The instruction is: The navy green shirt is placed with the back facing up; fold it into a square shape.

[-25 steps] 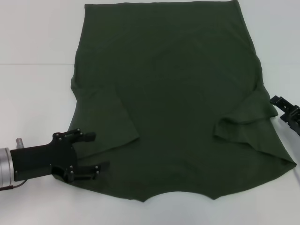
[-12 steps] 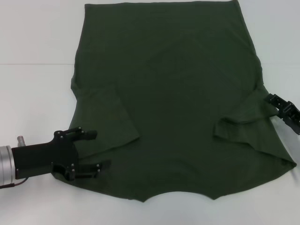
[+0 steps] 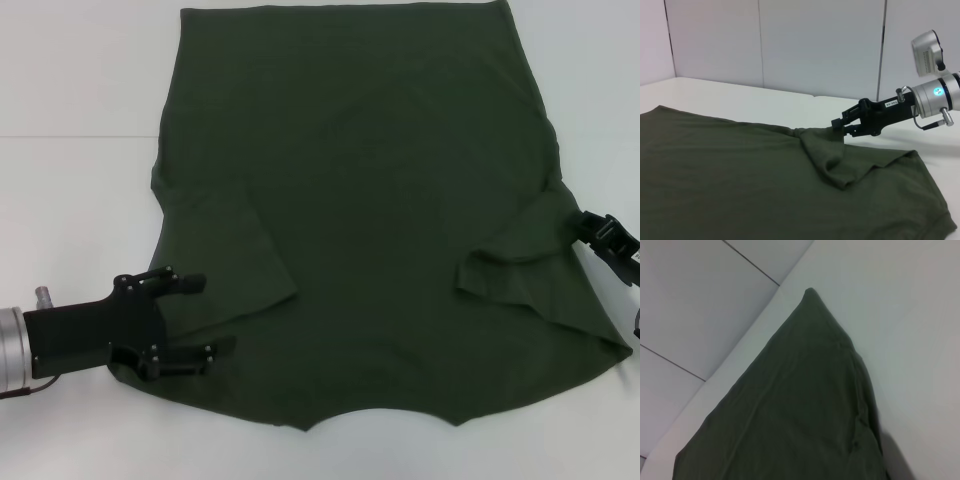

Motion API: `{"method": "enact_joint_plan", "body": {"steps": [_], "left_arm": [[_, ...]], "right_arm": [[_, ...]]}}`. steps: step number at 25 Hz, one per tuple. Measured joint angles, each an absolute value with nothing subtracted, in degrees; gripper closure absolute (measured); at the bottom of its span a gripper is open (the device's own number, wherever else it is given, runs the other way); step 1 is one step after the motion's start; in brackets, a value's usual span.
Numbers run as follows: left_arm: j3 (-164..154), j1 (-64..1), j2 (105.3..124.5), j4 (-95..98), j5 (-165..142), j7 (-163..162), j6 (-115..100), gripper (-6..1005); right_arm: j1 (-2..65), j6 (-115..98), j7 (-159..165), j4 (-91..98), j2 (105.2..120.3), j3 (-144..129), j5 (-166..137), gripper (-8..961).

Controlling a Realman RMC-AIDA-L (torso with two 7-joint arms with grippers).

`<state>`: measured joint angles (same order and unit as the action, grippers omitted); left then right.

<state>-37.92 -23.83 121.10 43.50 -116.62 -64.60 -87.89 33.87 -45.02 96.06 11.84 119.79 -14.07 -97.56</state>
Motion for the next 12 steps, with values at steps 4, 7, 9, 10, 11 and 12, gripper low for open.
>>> {"method": "enact_joint_plan", "body": {"steps": [4,7,9,10,11,12], "left_arm": [[-37.9,-23.8,121.10,43.5,-116.6,-64.6,-87.9,123],[-37.8,-23.8,121.10,43.5,-116.6,-64.6,-88.0,123],[-37.8,-23.8,121.10,43.5,-116.6,-64.6,-88.1,123],[-37.8,-23.8,121.10,43.5,-116.6,-64.6,-88.1,123],[-37.8,-23.8,121.10,43.5,-116.6,-64.6,-88.1,123],[-37.8,-23.8,121.10,43.5,-116.6,-64.6,-88.1,123]], "right_arm": [[33.9,-45.2,96.1,11.7,119.76,-14.1,-97.6,663],[33.9,-45.4,96.1,11.7,119.71,-14.1,-97.8,721],[33.9,-45.5,96.2,11.7,119.70,-14.1,-97.9,761],[33.9,-45.5,96.2,11.7,119.70,-14.2,-97.9,780],[33.9,-45.6,96.2,11.7,119.70,-14.2,-97.8,800],[33.9,-45.6,96.2,11.7,119.70,-14.2,-97.8,826]]}}
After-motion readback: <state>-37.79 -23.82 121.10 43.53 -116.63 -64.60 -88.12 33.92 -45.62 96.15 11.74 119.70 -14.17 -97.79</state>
